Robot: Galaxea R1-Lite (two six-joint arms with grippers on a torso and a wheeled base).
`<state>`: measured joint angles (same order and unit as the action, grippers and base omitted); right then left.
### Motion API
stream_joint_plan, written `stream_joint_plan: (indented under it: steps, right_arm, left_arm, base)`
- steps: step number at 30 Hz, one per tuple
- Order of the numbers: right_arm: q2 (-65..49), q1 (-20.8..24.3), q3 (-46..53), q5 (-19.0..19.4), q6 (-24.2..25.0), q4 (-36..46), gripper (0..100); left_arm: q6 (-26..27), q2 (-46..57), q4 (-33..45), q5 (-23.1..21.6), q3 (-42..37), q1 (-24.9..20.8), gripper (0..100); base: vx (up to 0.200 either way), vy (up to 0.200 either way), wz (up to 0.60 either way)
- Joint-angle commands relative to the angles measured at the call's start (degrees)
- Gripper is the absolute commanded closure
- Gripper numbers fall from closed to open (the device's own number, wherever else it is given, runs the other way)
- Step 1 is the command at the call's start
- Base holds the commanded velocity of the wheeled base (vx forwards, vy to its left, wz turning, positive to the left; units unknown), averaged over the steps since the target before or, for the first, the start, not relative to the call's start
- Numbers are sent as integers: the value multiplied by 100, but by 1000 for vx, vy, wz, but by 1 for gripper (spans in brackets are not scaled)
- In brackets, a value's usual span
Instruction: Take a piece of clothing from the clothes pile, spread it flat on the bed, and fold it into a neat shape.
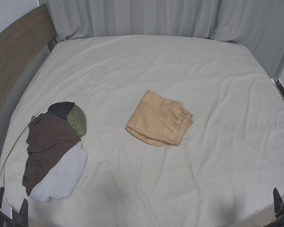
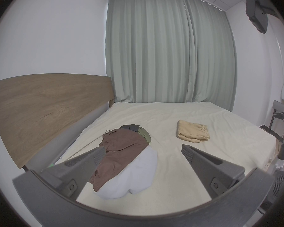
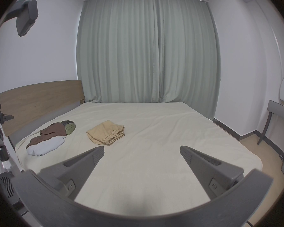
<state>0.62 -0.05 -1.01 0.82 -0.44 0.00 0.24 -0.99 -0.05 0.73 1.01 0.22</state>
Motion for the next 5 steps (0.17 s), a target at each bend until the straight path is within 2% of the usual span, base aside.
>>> stream_joint_plan:
  steps: [1,5]
  right_arm:
    - [-36,5,101,6,9,0,0]
    - [-36,-4,101,6,0,18,0]
  left_arm:
    - [-7,81,5,6,-92,-4,0]
    - [-7,81,5,-3,-92,-4,0]
  base:
    - [0,0,0]
    - [0,0,0]
